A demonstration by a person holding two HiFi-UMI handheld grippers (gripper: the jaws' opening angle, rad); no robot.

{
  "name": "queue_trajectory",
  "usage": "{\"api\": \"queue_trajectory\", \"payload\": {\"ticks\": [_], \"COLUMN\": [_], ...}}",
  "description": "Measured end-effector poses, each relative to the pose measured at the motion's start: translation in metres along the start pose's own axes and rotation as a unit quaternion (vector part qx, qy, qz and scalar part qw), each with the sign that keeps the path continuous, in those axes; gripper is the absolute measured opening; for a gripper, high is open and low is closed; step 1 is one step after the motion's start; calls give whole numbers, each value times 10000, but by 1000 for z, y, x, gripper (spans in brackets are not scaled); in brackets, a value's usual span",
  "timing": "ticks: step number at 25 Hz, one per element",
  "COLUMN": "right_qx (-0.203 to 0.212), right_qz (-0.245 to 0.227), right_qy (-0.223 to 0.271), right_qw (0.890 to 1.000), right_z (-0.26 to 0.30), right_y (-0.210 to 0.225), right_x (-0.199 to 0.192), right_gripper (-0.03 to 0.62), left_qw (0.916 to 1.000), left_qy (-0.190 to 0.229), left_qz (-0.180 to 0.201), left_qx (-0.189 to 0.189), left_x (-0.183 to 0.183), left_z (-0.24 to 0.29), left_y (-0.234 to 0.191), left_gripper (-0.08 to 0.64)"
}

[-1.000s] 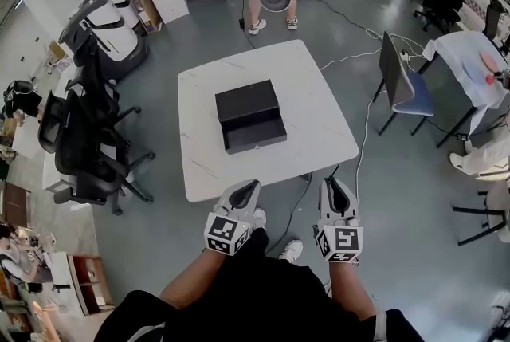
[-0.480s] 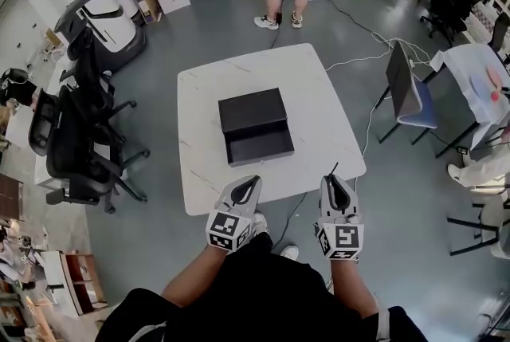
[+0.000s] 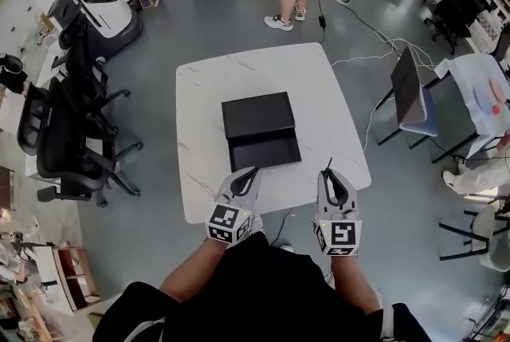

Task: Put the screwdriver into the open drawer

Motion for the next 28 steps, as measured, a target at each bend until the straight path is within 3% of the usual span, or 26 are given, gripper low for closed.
{"api": "queue_trajectory", "payload": {"ticks": [6,11,15,24,28], "right_qx": [62,142,264,934,1321], "right_qz": [-552,-512,-749,-1219,-1751], "right_qy": [-236,-288,-319,-489,-634], "right_qw": [9982,9982,9963,9869,9736], "right_z": [31,47,66,103,120], "right_y": [-13,-19,-24,-17,-24], "right_x": [-1,-7,-8,-14,-21], "right_gripper": [58,58,58,58,58], "left_qw": [9999,9996,9992,9955,9920], "left_qy": [72,123,162,42,-2], "left_qz": [-51,-20,-101,-214,-333], "left_qx": [93,268,365,921,1221], "left_x": [6,8,7,0,-8], "left_z": [3,3,3,6,1], "left_y": [-29,-46,-54,-52,-56], "left_gripper": [8,8,8,8,8]}}
Point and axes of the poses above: the fingertips, and each gripper's own axes: z forward along the fingers, y to its right, x out of its top, the point moved 5 cm from there along -z, backward along the fingers, and after that the axes turned 2 degrees about -x, right-handed, at the moved point
